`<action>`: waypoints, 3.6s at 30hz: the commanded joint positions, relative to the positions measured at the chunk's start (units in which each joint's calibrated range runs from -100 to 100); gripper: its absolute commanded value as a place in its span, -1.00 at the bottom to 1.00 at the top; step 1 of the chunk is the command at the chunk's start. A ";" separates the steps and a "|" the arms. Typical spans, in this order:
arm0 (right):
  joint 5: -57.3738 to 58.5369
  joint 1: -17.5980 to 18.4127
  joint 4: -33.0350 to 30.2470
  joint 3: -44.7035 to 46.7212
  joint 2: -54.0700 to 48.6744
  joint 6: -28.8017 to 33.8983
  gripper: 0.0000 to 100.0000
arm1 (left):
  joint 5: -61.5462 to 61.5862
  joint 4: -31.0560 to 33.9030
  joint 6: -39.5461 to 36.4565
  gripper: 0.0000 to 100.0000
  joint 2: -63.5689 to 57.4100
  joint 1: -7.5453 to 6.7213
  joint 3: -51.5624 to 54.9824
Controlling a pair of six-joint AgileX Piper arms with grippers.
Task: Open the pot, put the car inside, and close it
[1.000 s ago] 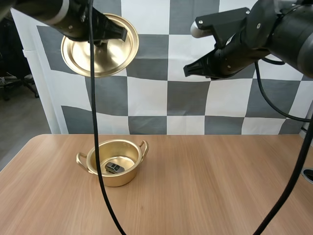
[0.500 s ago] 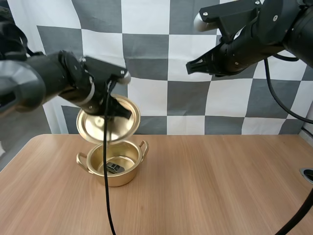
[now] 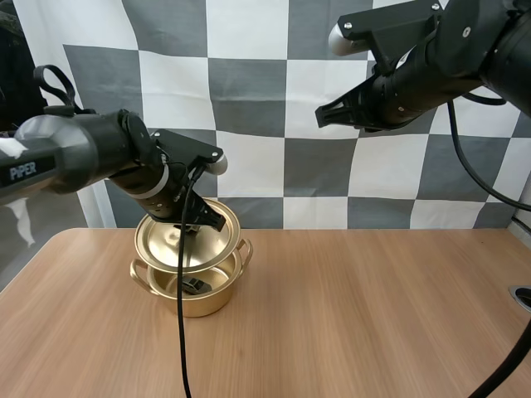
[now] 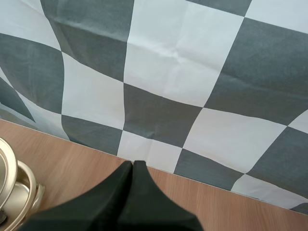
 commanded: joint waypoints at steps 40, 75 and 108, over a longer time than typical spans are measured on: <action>0.38 -0.02 0.11 -0.05 -0.02 -0.01 -1.00 | -3.34 -3.37 1.42 -1.00 12.03 0.06 0.12; 0.55 -0.02 0.11 -0.05 -0.02 -0.01 -1.00 | -1.83 -2.18 1.33 -1.00 14.40 0.06 0.24; 0.55 -0.02 0.11 -0.05 -0.02 -0.01 -1.00 | -2.50 -2.74 1.33 -0.08 15.34 0.06 0.39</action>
